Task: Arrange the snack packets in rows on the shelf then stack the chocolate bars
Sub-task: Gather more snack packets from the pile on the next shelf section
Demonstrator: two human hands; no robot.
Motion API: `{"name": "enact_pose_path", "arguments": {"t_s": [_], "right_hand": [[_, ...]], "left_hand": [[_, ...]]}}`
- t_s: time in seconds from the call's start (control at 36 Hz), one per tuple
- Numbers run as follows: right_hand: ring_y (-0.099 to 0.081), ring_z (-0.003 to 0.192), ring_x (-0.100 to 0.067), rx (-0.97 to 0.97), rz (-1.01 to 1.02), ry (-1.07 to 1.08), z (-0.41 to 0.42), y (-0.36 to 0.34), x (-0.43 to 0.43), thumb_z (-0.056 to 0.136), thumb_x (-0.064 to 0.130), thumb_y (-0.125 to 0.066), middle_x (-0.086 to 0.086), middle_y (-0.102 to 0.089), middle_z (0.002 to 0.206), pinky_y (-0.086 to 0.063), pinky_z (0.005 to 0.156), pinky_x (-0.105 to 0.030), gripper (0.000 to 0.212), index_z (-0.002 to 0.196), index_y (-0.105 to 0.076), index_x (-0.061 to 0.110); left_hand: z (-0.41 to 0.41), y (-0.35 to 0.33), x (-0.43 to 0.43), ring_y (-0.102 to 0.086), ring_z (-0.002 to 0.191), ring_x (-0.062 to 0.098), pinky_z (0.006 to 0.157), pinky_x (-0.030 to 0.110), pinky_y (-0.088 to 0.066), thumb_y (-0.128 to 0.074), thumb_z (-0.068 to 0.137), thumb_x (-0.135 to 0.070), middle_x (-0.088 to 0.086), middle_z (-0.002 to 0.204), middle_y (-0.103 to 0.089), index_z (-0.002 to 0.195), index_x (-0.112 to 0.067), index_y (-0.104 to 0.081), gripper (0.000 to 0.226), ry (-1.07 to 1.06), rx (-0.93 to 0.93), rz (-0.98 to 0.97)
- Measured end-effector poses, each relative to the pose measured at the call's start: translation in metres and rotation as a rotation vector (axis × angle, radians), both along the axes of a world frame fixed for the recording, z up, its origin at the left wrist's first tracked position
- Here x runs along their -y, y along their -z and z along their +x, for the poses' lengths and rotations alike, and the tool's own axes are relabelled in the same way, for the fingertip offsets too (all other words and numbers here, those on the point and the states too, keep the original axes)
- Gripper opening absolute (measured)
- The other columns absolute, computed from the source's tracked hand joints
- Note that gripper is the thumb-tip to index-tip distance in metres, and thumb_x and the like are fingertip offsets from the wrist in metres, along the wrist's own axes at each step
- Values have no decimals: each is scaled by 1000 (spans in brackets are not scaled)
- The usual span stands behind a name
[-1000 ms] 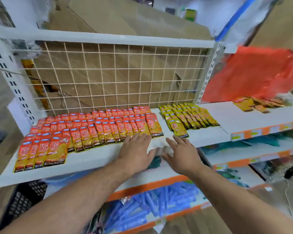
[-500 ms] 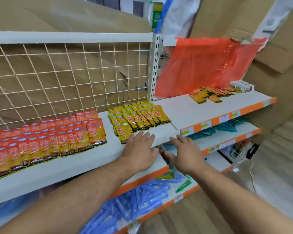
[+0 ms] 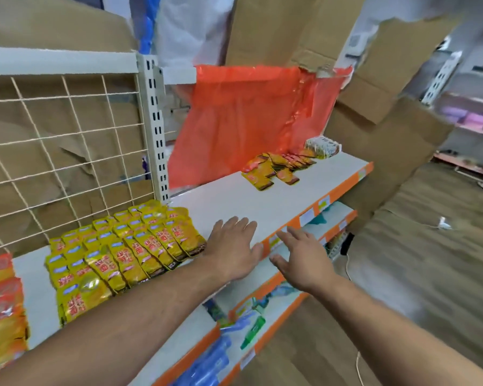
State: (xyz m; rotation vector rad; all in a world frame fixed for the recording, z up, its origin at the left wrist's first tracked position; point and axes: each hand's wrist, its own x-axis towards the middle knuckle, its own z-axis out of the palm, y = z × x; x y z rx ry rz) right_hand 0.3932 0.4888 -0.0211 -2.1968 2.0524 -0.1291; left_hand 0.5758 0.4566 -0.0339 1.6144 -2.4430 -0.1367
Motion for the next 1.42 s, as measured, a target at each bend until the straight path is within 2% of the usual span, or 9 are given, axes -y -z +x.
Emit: {"name": "enact_pose_path", "arguments": {"t_s": [0.36,0.56,0.64,0.83,0.94,1.14,1.19,1.33,1.42], "right_hand": [[-26,146,-28,43,-11,100,-79,5,89,97,56,-50,-5,-27,162,-25,118,-39,67,154,-33,27],[-25,147,-27,77,1,73,-147,13,144,98,52,-50,-7,-28,161,-24,119,-38,65,154,-34,24],[-25,146,-28,103,12,25,-175,10,174,98,49,-53,-7,-28,161,-28,117,-42,64,154,-34,24],[-23,148,-25,94,20,-134,-220,-3,237,97,48,-53,-7,-28,161,-19,119,-33,64,154,-35,24],[-21,148,-24,133,48,-213,-228,-3,264,98,45,-54,-5,-27,161,-21,118,-32,62,153,-35,23],[-43,136,-18,282,95,-311,-205,7,303,94,41,-60,-1,-46,150,-33,112,-30,57,146,-48,21],[-48,132,-17,335,121,-309,-196,7,313,93,40,-62,0,-50,146,-36,109,-29,56,145,-50,23],[-52,126,-18,402,211,-319,-172,14,337,93,38,-64,1,-55,142,-39,103,-28,55,144,-51,23],[-56,113,-16,441,233,-327,-159,19,351,93,35,-65,3,-60,130,-40,94,-24,54,143,-52,22]], "left_hand": [[-85,-2,114,-22,147,22,119,43,-13,-34,100,-51,-1,158,-31,152,-23,-30,60,98,15,10],[-151,3,161,-19,147,21,120,42,-12,-35,100,-50,-1,160,-29,153,-24,-29,60,60,14,19],[-175,3,181,-21,147,21,120,42,-13,-36,100,-50,-1,159,-31,153,-23,-30,60,5,19,4],[-214,4,216,-23,147,23,120,46,-15,-35,99,-52,-3,158,-33,153,-24,-29,61,-166,16,17],[-220,6,227,-27,145,23,118,44,-19,-35,99,-51,0,154,-39,150,-24,-35,58,-257,-5,24],[-196,9,246,-42,134,22,111,38,-32,-24,88,-54,0,146,-49,146,-21,-41,69,-388,-22,32],[-187,12,253,-44,131,23,108,35,-36,-32,91,-52,1,141,-53,142,-21,-46,61,-442,-74,43],[-166,26,272,-48,116,24,87,35,-45,-46,93,-42,0,116,-57,105,-22,-55,25,-569,-214,114],[-154,32,280,-47,116,28,90,38,-46,-49,93,-45,5,117,-55,110,-21,-54,31,-675,-284,135]]}}
